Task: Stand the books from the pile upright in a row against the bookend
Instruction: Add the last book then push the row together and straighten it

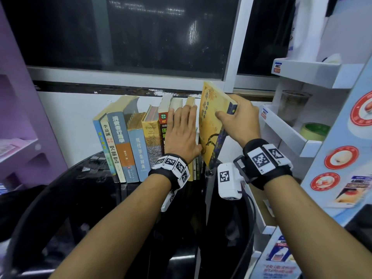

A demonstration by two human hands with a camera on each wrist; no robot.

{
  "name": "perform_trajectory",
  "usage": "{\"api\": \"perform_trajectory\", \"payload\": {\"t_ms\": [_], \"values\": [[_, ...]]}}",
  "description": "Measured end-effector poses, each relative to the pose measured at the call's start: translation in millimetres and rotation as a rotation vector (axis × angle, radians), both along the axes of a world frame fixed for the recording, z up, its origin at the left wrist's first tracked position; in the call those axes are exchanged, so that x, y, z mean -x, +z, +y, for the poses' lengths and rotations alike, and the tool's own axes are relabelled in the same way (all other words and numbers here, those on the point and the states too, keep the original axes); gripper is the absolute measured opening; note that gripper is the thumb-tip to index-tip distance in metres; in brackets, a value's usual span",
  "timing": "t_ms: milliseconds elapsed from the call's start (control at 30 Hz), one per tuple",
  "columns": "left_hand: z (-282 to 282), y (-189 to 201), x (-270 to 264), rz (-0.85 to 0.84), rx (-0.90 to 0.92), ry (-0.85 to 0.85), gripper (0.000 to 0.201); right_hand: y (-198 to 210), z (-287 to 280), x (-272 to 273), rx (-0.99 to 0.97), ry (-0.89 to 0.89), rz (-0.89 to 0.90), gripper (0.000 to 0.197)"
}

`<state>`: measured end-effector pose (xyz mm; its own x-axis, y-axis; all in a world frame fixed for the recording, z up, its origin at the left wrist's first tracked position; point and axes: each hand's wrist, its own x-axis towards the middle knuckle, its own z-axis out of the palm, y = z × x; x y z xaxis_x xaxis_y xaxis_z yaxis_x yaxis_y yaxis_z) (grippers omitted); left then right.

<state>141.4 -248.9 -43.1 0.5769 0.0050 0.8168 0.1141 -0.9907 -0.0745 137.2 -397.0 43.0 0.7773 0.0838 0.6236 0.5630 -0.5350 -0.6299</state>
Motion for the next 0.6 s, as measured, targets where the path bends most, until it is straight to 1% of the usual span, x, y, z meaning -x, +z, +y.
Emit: {"api": "perform_trajectory", "payload": {"t_ms": [200,400,600], "values": [[1.0,0.7,1.8,0.020,-0.009,-0.001,0.110,-11.2,15.3,-13.4,-0.014,-0.027,-0.003,0.033],[3.1,0.5,2.4,0.038,-0.026,-0.003,0.113,-21.4,28.0,-23.4,0.018,-0.033,0.016,0.034],[5.2,-0.4,2.8,0.045,-0.031,-0.016,0.115,-30.8,30.5,-26.9,0.027,-0.036,0.042,0.048]]}}
